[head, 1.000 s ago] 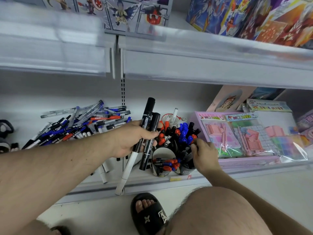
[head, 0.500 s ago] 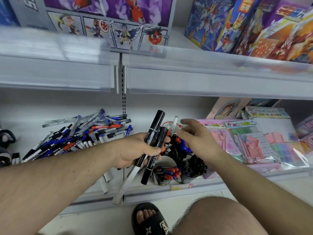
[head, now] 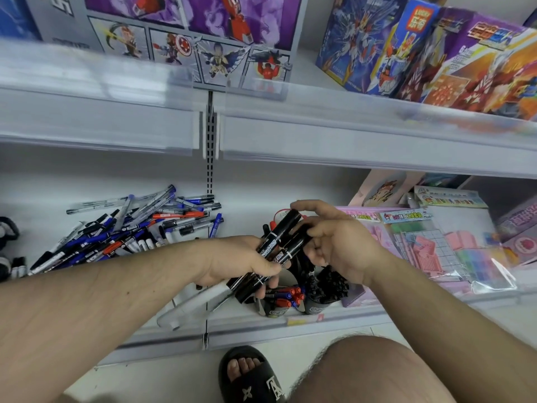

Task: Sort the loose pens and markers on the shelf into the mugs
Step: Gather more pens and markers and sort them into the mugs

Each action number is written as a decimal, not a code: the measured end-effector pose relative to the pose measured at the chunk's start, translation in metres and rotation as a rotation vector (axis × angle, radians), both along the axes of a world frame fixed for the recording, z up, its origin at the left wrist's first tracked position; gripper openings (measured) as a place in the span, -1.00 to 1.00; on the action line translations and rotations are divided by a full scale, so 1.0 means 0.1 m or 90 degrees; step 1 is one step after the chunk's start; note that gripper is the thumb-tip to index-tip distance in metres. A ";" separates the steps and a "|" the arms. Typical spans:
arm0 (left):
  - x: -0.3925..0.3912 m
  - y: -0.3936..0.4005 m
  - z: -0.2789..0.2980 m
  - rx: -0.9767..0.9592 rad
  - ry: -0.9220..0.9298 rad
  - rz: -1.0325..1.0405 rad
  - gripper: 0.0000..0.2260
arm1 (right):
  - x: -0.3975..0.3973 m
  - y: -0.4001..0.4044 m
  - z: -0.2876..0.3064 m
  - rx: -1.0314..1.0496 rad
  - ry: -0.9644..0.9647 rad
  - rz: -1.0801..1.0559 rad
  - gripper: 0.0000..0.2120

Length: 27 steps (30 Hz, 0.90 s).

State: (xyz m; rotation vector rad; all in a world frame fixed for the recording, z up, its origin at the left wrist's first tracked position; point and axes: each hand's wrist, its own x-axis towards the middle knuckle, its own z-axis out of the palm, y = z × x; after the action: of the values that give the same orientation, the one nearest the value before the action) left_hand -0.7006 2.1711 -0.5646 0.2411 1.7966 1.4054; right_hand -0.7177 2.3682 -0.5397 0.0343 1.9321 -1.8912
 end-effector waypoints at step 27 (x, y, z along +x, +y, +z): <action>-0.25 0.06 -0.21 -0.240 0.318 0.146 -0.81 | -0.59 0.88 -0.84 0.599 0.335 -0.393 -0.74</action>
State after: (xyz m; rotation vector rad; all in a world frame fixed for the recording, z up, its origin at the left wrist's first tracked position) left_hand -0.7260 2.1775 -0.5858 0.2017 2.5292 1.1894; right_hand -0.7769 2.4564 -0.6235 0.5028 3.3168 -1.1342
